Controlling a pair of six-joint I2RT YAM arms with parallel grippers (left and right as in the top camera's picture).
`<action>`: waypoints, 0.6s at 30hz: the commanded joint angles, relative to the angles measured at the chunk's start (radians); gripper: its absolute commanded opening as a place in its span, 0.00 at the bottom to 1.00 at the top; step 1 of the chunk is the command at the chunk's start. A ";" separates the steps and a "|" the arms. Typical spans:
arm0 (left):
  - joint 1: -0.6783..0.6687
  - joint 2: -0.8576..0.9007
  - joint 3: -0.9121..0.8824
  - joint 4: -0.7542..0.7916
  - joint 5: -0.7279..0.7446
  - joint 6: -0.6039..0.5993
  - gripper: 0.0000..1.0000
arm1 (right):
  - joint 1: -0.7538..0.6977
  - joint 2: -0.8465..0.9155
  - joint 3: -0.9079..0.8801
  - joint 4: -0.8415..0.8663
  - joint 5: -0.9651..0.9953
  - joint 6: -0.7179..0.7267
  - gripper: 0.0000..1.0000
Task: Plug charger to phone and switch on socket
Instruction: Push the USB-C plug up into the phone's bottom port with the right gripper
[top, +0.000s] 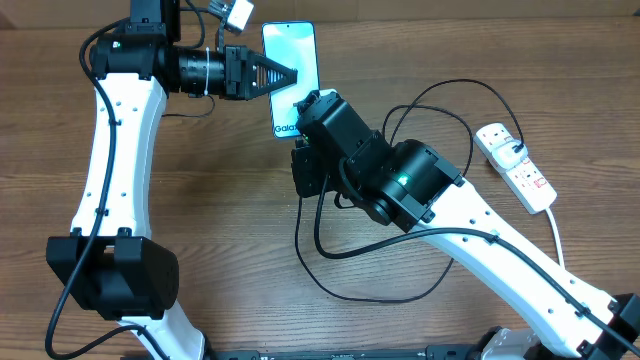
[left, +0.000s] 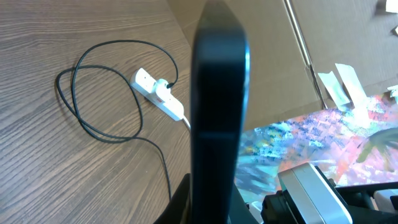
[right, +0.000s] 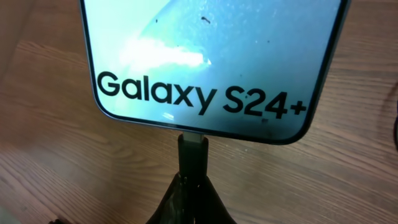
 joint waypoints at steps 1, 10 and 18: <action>-0.006 -0.009 0.015 0.000 0.048 0.039 0.04 | 0.001 -0.012 0.041 0.019 0.001 -0.005 0.04; -0.006 -0.009 0.014 -0.002 0.048 0.046 0.04 | 0.000 -0.012 0.042 0.024 0.031 -0.005 0.04; -0.006 -0.009 0.014 -0.008 0.048 0.045 0.04 | 0.000 -0.012 0.043 0.054 0.035 -0.005 0.04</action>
